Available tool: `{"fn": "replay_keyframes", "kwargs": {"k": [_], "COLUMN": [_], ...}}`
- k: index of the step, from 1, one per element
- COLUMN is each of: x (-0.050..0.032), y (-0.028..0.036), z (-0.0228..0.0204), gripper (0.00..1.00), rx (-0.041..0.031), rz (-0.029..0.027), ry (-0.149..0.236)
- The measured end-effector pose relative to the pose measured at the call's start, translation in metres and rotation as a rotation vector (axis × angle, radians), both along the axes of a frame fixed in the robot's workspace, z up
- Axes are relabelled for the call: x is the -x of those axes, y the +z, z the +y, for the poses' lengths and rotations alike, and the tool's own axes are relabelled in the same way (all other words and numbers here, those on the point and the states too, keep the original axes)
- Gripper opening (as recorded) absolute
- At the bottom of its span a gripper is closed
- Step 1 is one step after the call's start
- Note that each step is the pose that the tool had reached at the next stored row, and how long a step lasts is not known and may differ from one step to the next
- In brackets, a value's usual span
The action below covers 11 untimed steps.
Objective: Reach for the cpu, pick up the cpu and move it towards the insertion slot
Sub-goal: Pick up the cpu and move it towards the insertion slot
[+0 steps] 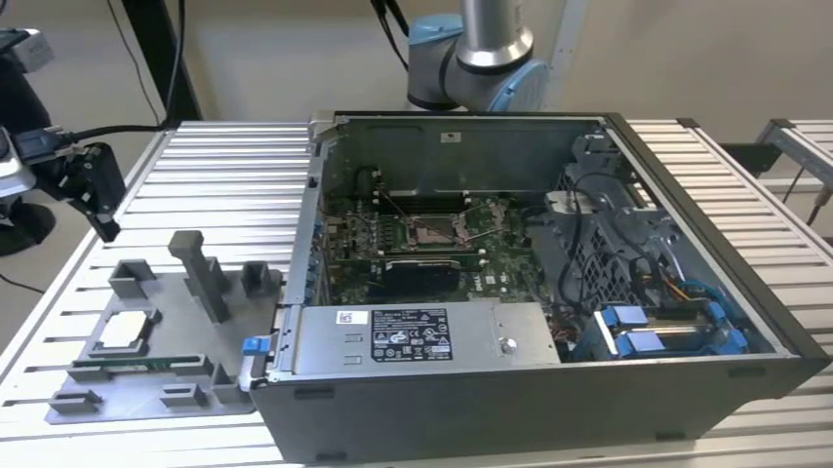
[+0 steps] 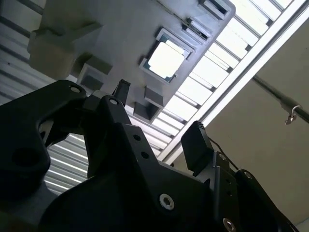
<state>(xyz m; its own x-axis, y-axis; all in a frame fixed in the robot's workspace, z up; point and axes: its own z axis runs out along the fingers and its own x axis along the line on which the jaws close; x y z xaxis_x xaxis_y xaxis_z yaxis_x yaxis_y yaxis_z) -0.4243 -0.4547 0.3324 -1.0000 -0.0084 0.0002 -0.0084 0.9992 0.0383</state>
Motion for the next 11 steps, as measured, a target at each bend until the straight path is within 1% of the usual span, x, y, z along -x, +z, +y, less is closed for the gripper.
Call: {"fn": "replay_keyframes", "kwargs": {"k": [4, 8, 11], "x": [-0.0001, 0.0, 0.0], "y": [-0.0037, -0.0054, -0.009], "z": [0.0, 0.0, 0.0], "gripper": [1.0, 1.0, 1.0], "rx": [0.0001, -0.0002, -0.0002], "rz": [0.0001, 0.0002, 0.0002], "ry": [0.0, 0.0, 0.0]}}
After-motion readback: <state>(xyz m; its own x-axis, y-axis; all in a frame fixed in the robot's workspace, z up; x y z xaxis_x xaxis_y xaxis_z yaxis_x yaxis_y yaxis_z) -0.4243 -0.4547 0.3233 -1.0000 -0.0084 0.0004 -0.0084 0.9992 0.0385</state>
